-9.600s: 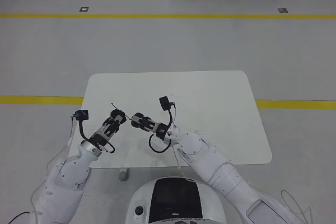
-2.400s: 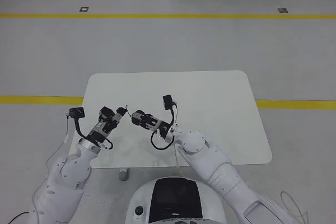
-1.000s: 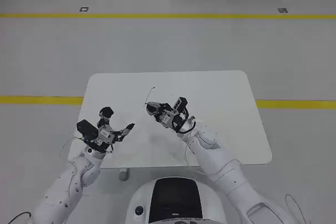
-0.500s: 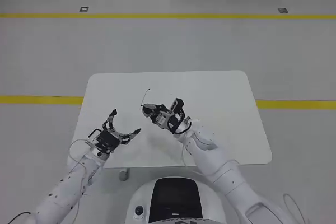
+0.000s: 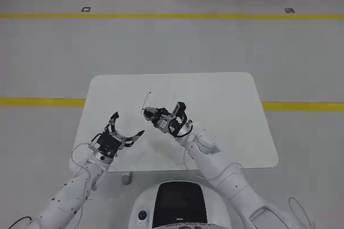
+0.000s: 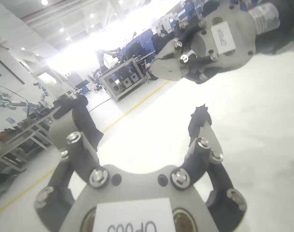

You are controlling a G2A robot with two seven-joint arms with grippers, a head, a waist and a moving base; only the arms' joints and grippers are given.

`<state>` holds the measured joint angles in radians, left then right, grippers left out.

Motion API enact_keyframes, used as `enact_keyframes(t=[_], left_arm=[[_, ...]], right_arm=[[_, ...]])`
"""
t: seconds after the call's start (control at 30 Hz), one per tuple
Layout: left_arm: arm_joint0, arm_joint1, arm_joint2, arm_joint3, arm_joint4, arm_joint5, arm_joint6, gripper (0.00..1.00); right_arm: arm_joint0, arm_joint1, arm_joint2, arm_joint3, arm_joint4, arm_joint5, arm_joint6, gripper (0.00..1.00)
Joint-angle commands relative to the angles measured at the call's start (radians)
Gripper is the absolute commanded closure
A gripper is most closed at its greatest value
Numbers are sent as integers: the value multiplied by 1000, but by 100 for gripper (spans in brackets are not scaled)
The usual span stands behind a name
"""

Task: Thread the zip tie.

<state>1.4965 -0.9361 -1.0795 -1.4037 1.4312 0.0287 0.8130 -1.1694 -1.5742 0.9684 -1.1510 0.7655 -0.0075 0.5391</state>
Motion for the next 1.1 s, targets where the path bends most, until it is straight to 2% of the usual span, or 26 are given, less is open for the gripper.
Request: enact_keyframes(t=[0.0,0.1,0.37,0.63,0.83,0.93,1.07], left_arm=[[-10,-7,7,24,-45,-25,33,0],[-26,-13,13,48,-27,-14,77,0],[-24,-16,14,36,-28,-4,59,0],[-17,-24,9,33,-21,8,73,0],[-17,-29,8,39,-13,8,74,13],[-17,-32,5,41,-11,10,75,31],[-17,-35,1,49,-13,11,75,46]], right_arm=[[-1,-2,-3,4,21,8,7,100],[2,-5,-4,10,41,8,13,100],[-10,-3,-6,-9,28,14,-1,100],[-25,-1,-8,-20,21,36,-6,100],[-26,-1,-8,-21,25,41,-2,100],[-26,-1,-8,-21,25,41,-2,100],[-26,-1,-8,-21,25,41,-2,100]])
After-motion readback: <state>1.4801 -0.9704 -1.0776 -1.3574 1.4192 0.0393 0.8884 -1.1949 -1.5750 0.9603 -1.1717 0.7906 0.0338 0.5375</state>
